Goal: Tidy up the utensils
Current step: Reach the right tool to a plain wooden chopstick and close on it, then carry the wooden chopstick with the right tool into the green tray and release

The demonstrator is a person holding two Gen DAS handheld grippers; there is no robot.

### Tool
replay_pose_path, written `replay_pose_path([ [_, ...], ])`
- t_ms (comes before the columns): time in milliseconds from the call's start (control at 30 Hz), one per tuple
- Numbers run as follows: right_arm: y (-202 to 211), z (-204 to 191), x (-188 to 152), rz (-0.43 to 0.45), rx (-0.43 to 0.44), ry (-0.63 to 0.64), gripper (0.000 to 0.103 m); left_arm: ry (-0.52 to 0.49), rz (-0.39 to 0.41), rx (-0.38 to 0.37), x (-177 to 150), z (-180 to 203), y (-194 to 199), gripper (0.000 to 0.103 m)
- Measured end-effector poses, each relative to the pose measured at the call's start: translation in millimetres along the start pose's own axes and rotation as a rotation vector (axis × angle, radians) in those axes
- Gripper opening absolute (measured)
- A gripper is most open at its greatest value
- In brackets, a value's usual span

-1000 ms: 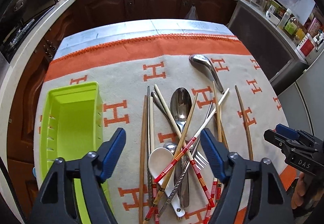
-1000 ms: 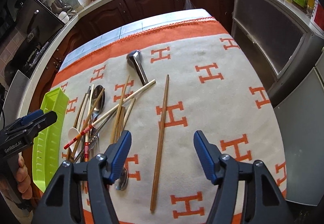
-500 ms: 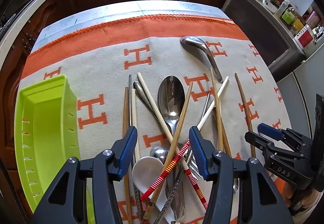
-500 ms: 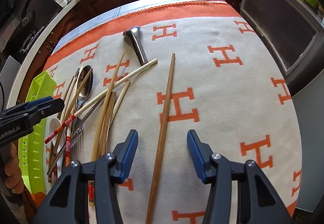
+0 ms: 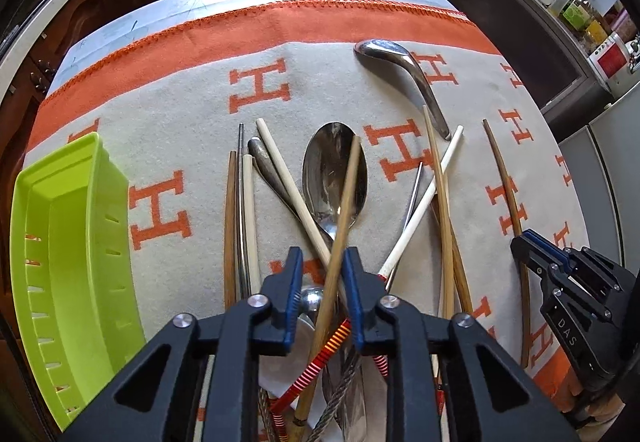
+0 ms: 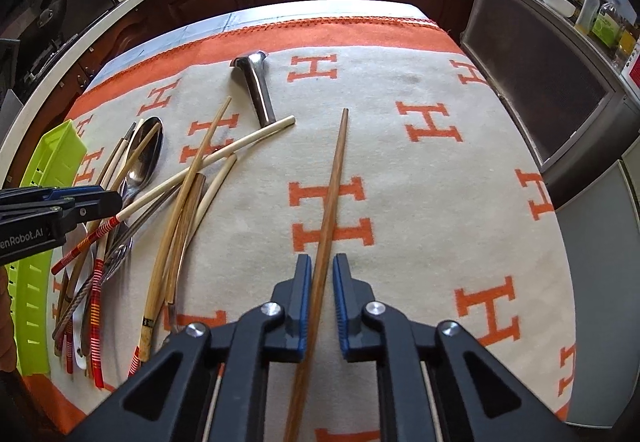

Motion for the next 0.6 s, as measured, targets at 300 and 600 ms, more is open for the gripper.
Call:
replay_pose_path([
  [300,1.9,1.9,-1.4,0.012,0.042,-0.028,0.006,0.029,0.032,0.035,-4.9,-9.1,11.7,0.004],
  [600,27.9,-4.4,-5.8,0.032,0.164,-0.064,0.006,0.081,0.137,0.021,-19.7,-26.8,69.9,0.004],
])
Point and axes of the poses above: each gripper's, at about its wrist camera, not at the fingertips, and y roughly against the way its jaws point, z to its right, x to its top, the point moved 5 cm from there along -y, roughly the way its jaws point, and after that the axes turned 7 degrees about -z, right-handed, at the moved point
